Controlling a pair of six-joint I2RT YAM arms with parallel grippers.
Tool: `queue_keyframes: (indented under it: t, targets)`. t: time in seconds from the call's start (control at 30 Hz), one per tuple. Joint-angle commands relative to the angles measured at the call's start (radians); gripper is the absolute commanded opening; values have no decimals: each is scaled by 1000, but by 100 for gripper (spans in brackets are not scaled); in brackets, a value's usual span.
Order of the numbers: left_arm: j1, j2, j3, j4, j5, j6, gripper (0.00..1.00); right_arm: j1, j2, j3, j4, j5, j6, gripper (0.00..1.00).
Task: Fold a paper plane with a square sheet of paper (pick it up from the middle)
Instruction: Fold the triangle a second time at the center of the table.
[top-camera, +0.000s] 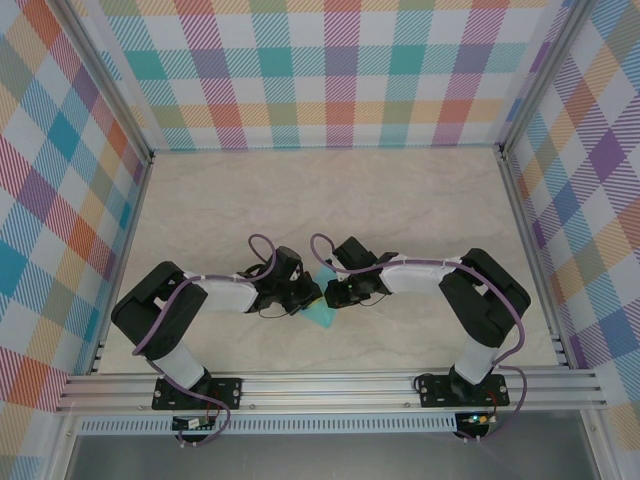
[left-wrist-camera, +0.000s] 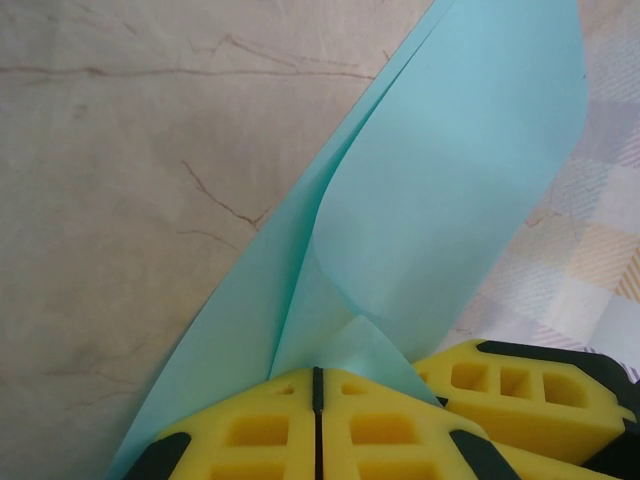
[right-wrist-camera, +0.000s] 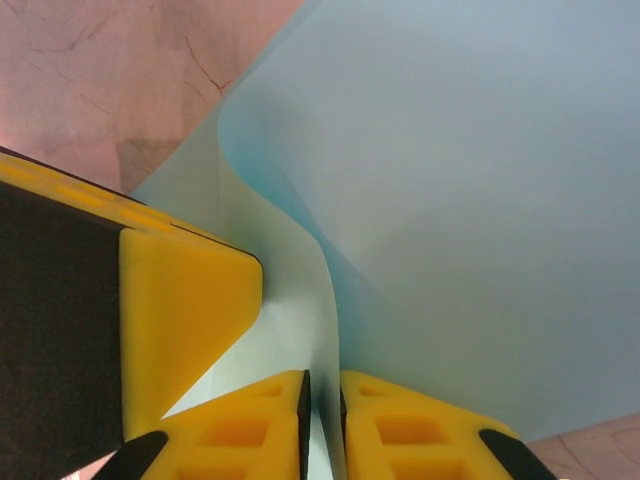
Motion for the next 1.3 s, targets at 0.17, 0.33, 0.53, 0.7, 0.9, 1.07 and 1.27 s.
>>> queue_keyframes:
  t: [0.17,0.33,0.53,0.7,0.9,1.07,1.27]
  targets:
    - [10,41,-52,-36,-35,14,6,-5,-80,26,-81,62,76,34]
    - [10,41,-50,-39,-33,23,6,-5,-182,6,-121,90,119,42]
    - [10,42,-46,-41,-30,25,6,-3,-245,-49,-29,-52,194,26]
    - [10,42,-45,-41,-31,26,6,1,-198,-61,29,-169,256,17]
    - [10,40,-43,-41,-27,25,6,12,-113,-59,93,-229,298,16]
    - [10,37,-44,-43,-28,27,6,39,-36,-8,66,-223,293,17]
    - [10,32,-43,-44,-27,27,6,42,14,-3,52,-191,298,17]
